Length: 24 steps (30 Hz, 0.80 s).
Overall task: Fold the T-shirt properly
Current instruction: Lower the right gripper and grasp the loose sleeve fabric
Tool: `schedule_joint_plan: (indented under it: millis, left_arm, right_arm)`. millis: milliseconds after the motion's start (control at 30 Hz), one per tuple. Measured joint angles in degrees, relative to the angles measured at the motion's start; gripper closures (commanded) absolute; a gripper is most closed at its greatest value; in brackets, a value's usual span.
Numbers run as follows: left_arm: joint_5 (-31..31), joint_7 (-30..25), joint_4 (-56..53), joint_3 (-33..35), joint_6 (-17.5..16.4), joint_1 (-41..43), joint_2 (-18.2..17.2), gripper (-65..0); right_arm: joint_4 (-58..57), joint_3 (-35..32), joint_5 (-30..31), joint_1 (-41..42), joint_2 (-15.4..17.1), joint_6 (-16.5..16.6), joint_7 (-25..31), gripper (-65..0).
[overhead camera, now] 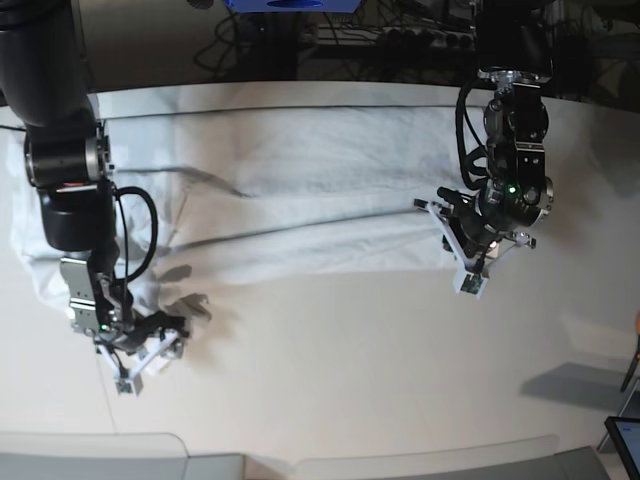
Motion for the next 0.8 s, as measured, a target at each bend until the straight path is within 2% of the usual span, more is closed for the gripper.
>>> schedule_joint_plan:
  millis: [33, 133, 167, 267, 367, 567, 700, 800]
  left_arm:
    - [0.00, -0.02, 0.44, 0.00, 0.00, 0.00, -0.02, 0.0]
    - [0.02, 0.04, 1.66, 0.00, 0.02, 0.00, -0.11, 0.0]
    - [0.00, 0.04, 2.05, 0.00, 0.00, 0.00, -0.09, 0.0]
    - [0.02, 0.00, 2.32, 0.00, 0.00, 0.00, -0.13, 0.0]
    - [0.00, 0.02, 2.32, 0.00, 0.00, 0.13, -0.13, 0.0]
    - [0.00, 0.17, 2.32, 0.00, 0.02, 0.37, -0.13, 0.0]
    - [0.00, 0.13, 2.32, 0.02, 0.02, 0.39, -0.13, 0.0]
    - [0.00, 0.13, 2.36, 0.07, 0.00, 0.44, -0.15, 0.0]
  right_arm:
    - [0.00, 0.04, 0.02, 0.00, -0.02, -0.11, -0.22, -33.5]
    - [0.00, 0.48, 0.44, -0.09, -0.20, -0.09, -0.66, -5.9]
    - [-0.02, 0.48, 0.55, -0.09, -0.17, 0.02, -0.87, 0.0]
    - [0.00, 0.57, 0.85, 0.07, -0.13, 0.11, -1.99, -1.9]
    - [0.15, 0.57, 1.38, 0.35, 0.33, 0.61, -3.78, 0.0]
    - [0.90, 9.07, 1.62, 0.31, 1.75, 1.57, -9.57, 0.0]
    - [11.28, 11.32, 0.28, -3.63, 3.54, 0.52, -14.58, 0.0]
    - [21.70, 11.39, 0.13, -6.54, 2.97, 0.55, -19.63, 0.0]
